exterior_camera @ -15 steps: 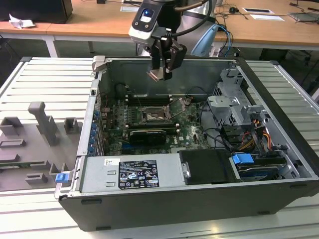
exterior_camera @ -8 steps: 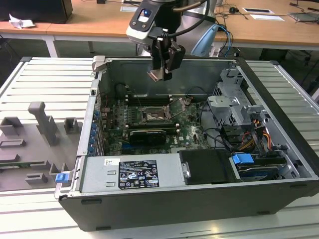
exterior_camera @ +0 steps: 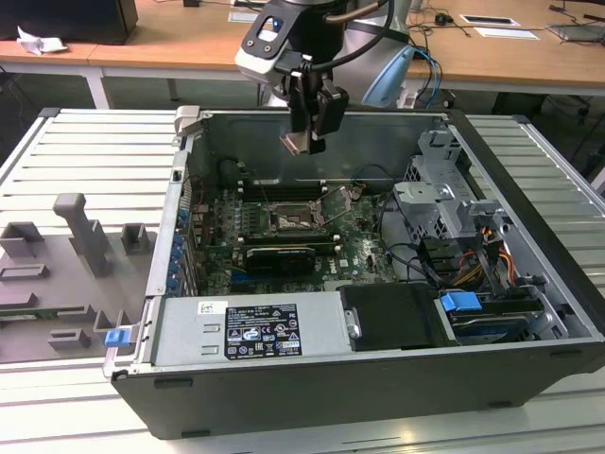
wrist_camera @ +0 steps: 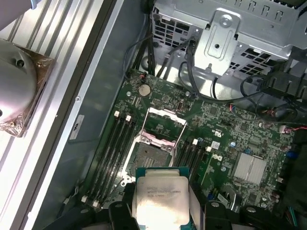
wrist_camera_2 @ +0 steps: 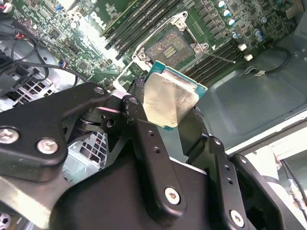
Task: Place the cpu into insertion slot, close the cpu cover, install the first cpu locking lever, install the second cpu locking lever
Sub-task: 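Place the cpu into insertion slot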
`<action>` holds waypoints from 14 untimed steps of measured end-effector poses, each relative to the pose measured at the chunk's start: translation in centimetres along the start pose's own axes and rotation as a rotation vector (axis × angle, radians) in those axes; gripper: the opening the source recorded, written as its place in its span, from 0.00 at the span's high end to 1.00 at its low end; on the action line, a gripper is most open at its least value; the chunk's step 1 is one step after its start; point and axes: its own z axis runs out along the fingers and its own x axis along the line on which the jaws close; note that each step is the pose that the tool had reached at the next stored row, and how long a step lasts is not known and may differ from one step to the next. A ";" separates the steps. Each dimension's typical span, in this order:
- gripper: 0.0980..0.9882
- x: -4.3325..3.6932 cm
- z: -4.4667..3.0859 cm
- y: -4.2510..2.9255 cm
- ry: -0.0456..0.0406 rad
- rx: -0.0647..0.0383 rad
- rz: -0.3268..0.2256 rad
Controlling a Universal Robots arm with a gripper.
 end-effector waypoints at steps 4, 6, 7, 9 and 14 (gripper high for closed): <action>0.52 0.00 0.05 -0.01 -0.0034 -0.001 0.040; 0.52 0.00 0.07 -0.01 -0.0048 -0.001 0.057; 0.52 0.00 0.08 -0.01 -0.0053 -0.001 0.063; 0.52 0.00 0.10 -0.01 -0.0065 -0.001 0.077; 0.52 0.00 0.14 -0.01 -0.0099 -0.002 0.116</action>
